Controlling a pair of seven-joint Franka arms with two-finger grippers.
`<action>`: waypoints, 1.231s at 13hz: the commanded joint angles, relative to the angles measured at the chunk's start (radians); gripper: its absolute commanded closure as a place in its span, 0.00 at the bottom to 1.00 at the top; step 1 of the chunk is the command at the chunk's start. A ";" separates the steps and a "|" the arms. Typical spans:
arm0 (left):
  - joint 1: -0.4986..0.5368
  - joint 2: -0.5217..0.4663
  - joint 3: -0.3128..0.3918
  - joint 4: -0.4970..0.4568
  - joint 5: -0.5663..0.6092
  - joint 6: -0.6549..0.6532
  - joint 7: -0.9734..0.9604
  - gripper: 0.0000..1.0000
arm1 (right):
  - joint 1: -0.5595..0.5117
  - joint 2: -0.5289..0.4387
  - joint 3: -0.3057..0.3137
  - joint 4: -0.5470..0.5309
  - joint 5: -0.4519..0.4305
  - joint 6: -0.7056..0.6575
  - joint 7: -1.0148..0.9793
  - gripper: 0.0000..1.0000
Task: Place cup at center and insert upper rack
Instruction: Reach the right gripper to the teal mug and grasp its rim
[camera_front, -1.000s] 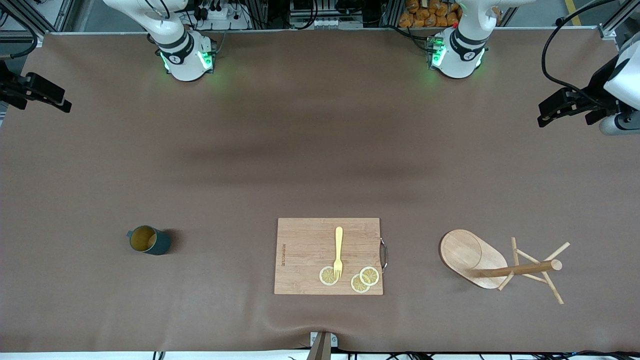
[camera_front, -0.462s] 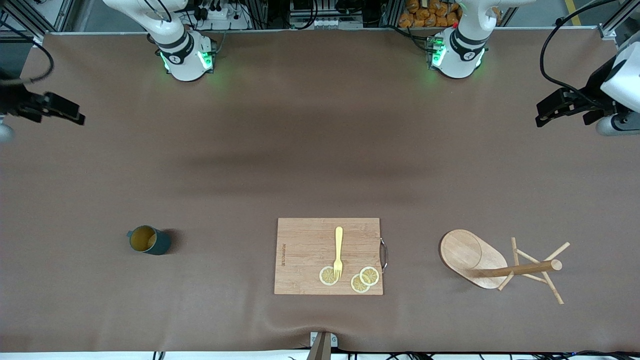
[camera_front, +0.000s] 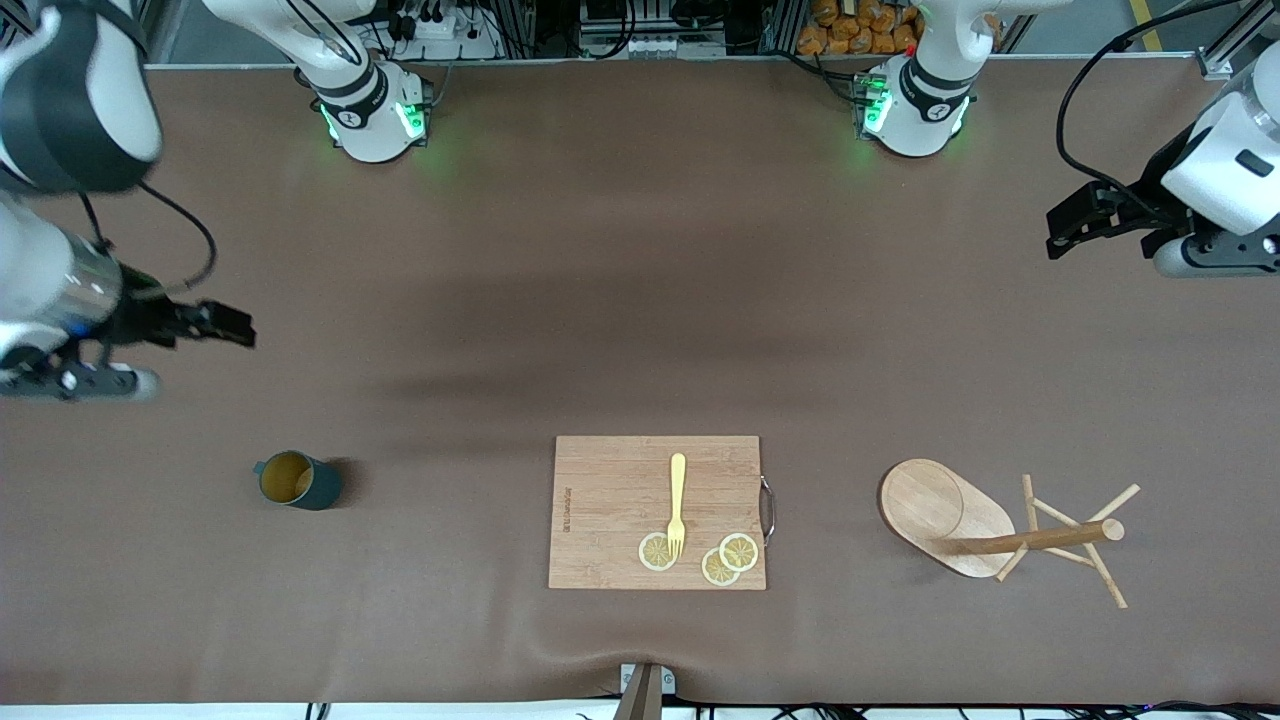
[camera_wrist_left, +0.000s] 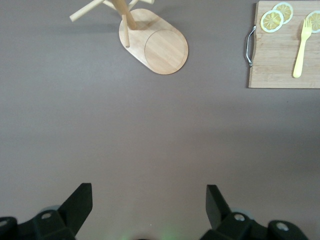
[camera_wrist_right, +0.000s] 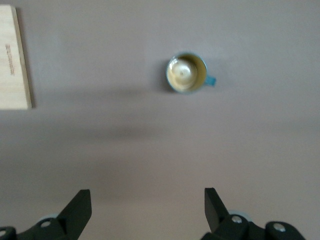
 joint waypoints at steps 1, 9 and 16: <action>-0.008 0.005 -0.006 0.001 -0.005 0.015 -0.005 0.00 | 0.018 0.123 -0.004 0.036 -0.009 0.127 -0.004 0.00; -0.008 0.028 -0.019 0.004 0.004 0.025 -0.008 0.00 | 0.004 0.344 -0.009 0.032 -0.050 0.485 -0.006 0.00; 0.001 0.028 -0.019 0.005 0.002 0.060 -0.008 0.00 | -0.010 0.418 -0.010 -0.009 -0.069 0.531 0.008 0.00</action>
